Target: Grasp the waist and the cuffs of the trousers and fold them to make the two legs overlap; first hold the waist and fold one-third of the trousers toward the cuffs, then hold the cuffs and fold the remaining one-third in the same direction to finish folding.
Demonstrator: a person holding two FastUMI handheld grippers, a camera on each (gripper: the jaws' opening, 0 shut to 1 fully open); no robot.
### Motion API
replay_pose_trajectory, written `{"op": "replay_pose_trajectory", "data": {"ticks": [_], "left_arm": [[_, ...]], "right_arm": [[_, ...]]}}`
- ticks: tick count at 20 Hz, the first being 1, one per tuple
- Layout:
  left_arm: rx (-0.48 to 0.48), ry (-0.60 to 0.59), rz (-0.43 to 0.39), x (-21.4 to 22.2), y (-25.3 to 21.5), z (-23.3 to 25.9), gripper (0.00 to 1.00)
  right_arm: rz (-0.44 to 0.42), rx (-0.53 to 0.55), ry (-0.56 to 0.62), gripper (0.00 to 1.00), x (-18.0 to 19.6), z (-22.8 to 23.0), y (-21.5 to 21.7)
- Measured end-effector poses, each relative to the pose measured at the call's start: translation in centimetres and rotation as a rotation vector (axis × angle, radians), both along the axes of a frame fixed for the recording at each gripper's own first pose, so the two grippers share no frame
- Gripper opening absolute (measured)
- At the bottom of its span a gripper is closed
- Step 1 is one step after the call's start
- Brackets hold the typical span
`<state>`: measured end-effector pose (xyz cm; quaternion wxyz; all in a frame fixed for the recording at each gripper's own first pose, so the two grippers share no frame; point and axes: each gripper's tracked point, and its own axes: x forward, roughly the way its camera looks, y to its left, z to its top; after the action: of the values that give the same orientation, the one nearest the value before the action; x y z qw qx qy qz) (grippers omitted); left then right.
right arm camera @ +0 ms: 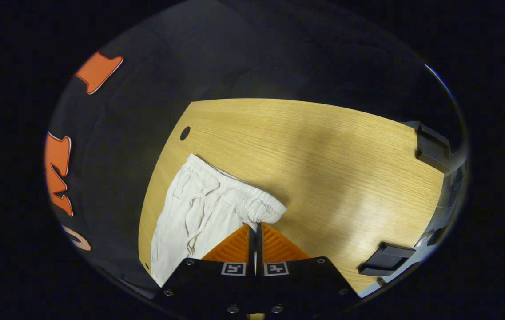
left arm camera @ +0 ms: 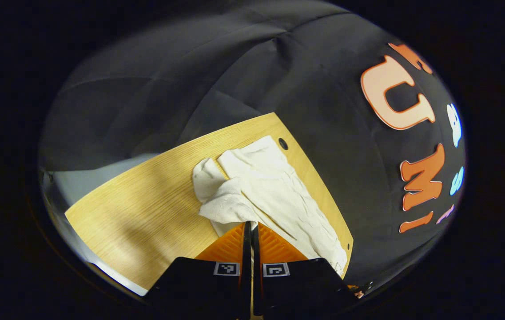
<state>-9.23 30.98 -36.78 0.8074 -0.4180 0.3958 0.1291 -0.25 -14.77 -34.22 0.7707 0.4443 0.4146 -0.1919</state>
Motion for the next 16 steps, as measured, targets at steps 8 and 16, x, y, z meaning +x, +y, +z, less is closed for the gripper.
{"op": "replay_pose_trajectory", "data": {"ticks": [8, 16], "left_arm": [[-0.029, -0.058, -0.015, 6.9, 1.3, 1.8, 0.05], [-0.068, -0.041, -0.058, 13.3, 2.5, -0.6, 0.05]], "right_arm": [[-0.011, -0.012, -0.098, 0.0, 2.8, 3.7, -1.4], [-0.012, -0.046, -0.064, 0.01, 4.7, 4.4, -1.2]]}}
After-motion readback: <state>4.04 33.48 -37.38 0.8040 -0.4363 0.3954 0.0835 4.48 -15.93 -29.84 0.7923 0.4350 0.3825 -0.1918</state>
